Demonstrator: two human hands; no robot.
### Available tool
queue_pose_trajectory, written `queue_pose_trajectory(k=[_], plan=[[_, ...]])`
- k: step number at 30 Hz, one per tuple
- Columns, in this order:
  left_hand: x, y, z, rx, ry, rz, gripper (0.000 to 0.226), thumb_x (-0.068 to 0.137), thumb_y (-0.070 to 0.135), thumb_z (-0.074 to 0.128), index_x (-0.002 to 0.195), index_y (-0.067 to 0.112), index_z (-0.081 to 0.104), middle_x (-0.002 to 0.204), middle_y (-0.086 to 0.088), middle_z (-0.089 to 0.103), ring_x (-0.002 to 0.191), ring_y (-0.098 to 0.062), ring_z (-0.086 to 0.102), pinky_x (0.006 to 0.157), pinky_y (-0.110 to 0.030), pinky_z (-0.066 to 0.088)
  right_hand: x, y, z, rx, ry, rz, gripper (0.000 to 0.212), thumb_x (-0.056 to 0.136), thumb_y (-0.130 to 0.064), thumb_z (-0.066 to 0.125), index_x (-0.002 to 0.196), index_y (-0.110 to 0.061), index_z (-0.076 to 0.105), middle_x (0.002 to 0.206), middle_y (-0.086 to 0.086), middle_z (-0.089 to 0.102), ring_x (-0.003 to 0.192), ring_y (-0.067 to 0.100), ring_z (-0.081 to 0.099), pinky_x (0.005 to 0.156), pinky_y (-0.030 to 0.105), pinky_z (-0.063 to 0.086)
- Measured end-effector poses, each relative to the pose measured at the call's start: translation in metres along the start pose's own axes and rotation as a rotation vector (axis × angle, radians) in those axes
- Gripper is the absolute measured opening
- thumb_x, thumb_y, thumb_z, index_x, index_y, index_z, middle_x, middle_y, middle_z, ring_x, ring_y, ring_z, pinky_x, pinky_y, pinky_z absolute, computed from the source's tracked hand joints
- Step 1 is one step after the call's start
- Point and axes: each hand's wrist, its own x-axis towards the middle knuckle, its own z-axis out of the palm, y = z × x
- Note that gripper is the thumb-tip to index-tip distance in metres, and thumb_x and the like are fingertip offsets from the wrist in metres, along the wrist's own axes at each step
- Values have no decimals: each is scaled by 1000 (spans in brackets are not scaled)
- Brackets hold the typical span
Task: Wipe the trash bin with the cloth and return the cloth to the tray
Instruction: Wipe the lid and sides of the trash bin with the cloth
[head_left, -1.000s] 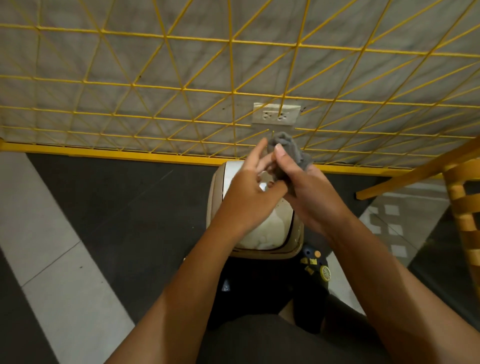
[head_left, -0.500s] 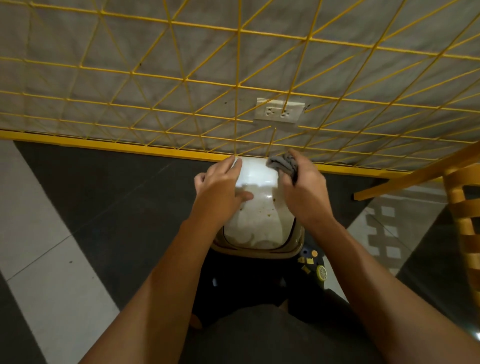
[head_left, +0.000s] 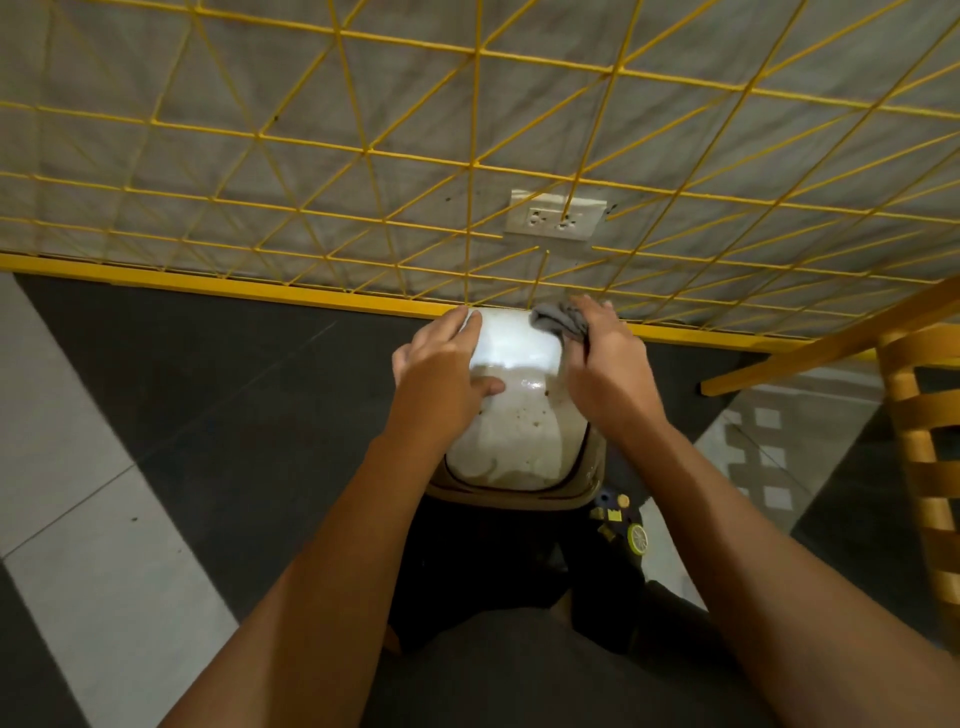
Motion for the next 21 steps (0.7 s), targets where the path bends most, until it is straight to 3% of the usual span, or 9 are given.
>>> queue_pose_trajectory(k=[3, 5, 8, 12, 13, 15, 17, 19, 21], plan=[[0, 1, 0, -17, 7, 1, 76, 83, 36, 64, 145, 21, 24, 154, 5, 19, 140, -17, 15, 108, -33, 16, 11, -11, 7, -16, -41, -53, 47, 90, -4, 40, 136, -16, 42, 150, 12, 33, 145, 25, 12, 117, 34, 9], [0, 1, 1, -27, 9, -3, 76, 83, 36, 64, 145, 21, 24, 154, 4, 19, 140, -17, 15, 107, -33, 18, 6, -14, 14, -3, -72, -145, 49, 90, 0, 43, 138, -11, 40, 150, 11, 34, 145, 24, 13, 115, 26, 3], [1, 0, 1, -44, 5, -10, 75, 83, 36, 64, 145, 22, 24, 154, 5, 19, 140, -16, 15, 106, -34, 19, -16, -8, 19, 6, -36, -260, 48, 91, 1, 45, 138, -8, 41, 149, 8, 37, 144, 24, 18, 114, 22, 4], [0, -1, 0, -106, 0, 2, 75, 83, 32, 65, 145, 20, 25, 154, 5, 20, 140, -17, 14, 108, -31, 17, -30, 11, 5, 53, 54, -145, 50, 90, 2, 45, 138, -11, 42, 148, 8, 38, 142, 22, 24, 115, 26, 16], [0, -1, 0, -124, 4, 13, 75, 83, 30, 66, 145, 19, 26, 154, 4, 21, 140, -17, 14, 109, -29, 16, -26, 12, -1, 66, 61, -79, 49, 91, -2, 44, 138, -14, 42, 147, 7, 40, 140, 22, 29, 111, 22, 21], [-1, -1, 1, -155, 19, 34, 75, 82, 26, 67, 144, 16, 27, 153, 2, 23, 139, -18, 15, 109, -24, 13, -11, 11, -8, 48, 64, -11, 42, 93, -9, 45, 134, -16, 46, 136, 11, 51, 126, 26, 45, 86, 15, 31], [-1, 0, 1, -154, 31, 46, 75, 82, 24, 67, 144, 14, 27, 153, 0, 23, 139, -18, 15, 106, -19, 11, 5, 4, -8, 1, 33, -12, 34, 93, -14, 47, 126, -14, 52, 123, 13, 59, 111, 28, 53, 69, 12, 28], [-1, 0, 2, -149, 38, 43, 75, 82, 23, 68, 144, 12, 27, 153, -1, 24, 139, -19, 15, 106, -19, 12, 13, -8, -1, -6, -9, -35, 30, 91, -23, 52, 120, -15, 55, 118, 11, 59, 106, 25, 53, 78, 17, 34], [0, -1, 3, -148, 43, 43, 76, 81, 23, 69, 144, 11, 28, 153, -3, 24, 139, -20, 17, 107, -22, 14, 9, -15, 13, -15, -15, -119, 34, 88, -33, 56, 117, -14, 56, 116, 8, 57, 108, 23, 50, 97, 32, 38]])
